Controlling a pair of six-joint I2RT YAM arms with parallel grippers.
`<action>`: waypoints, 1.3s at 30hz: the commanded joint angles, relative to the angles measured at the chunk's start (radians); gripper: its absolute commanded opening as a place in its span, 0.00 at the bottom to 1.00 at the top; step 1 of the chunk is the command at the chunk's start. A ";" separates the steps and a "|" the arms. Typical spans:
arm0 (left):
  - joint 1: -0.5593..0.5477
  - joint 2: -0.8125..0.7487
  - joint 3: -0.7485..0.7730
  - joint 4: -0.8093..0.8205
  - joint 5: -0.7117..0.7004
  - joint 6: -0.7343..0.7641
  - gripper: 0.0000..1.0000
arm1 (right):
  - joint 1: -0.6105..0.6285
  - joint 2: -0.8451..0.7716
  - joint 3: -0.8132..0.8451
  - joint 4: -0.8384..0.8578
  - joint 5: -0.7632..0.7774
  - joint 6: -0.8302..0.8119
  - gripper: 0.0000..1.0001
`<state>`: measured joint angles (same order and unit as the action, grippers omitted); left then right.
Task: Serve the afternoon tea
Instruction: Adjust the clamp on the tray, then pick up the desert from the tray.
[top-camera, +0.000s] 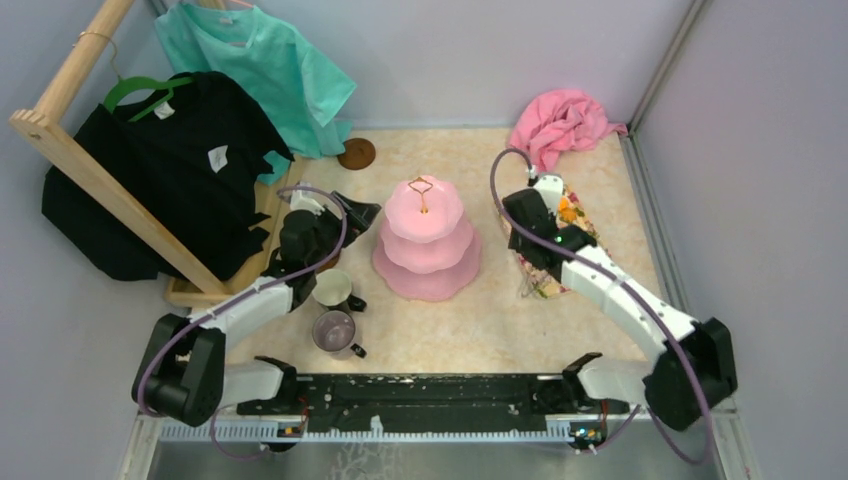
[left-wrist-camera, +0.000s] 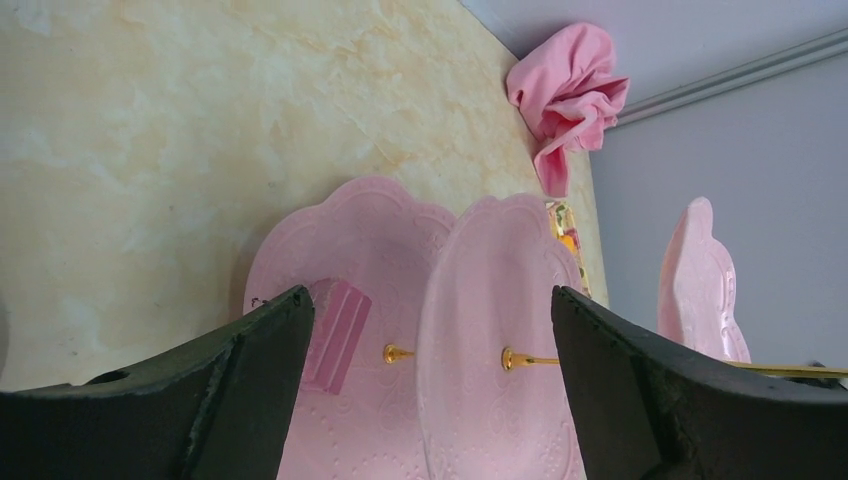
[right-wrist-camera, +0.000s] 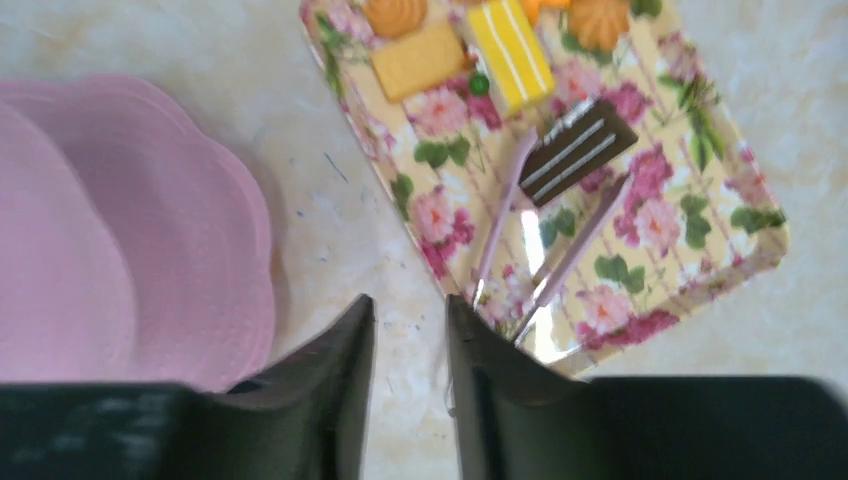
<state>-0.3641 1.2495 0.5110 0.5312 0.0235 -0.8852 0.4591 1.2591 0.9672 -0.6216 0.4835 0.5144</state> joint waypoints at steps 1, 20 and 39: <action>-0.004 -0.024 0.057 -0.050 -0.024 0.065 0.94 | 0.092 -0.187 -0.122 0.173 0.272 0.084 0.25; -0.005 -0.034 0.036 -0.088 -0.043 0.112 0.99 | 0.085 -0.235 -0.366 0.137 0.187 0.481 0.51; -0.007 0.081 0.019 0.032 0.000 0.083 0.99 | 0.038 0.029 -0.262 0.111 0.227 0.530 0.62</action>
<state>-0.3649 1.3117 0.5396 0.5034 0.0067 -0.7963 0.5282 1.2690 0.6624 -0.5385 0.6918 1.0416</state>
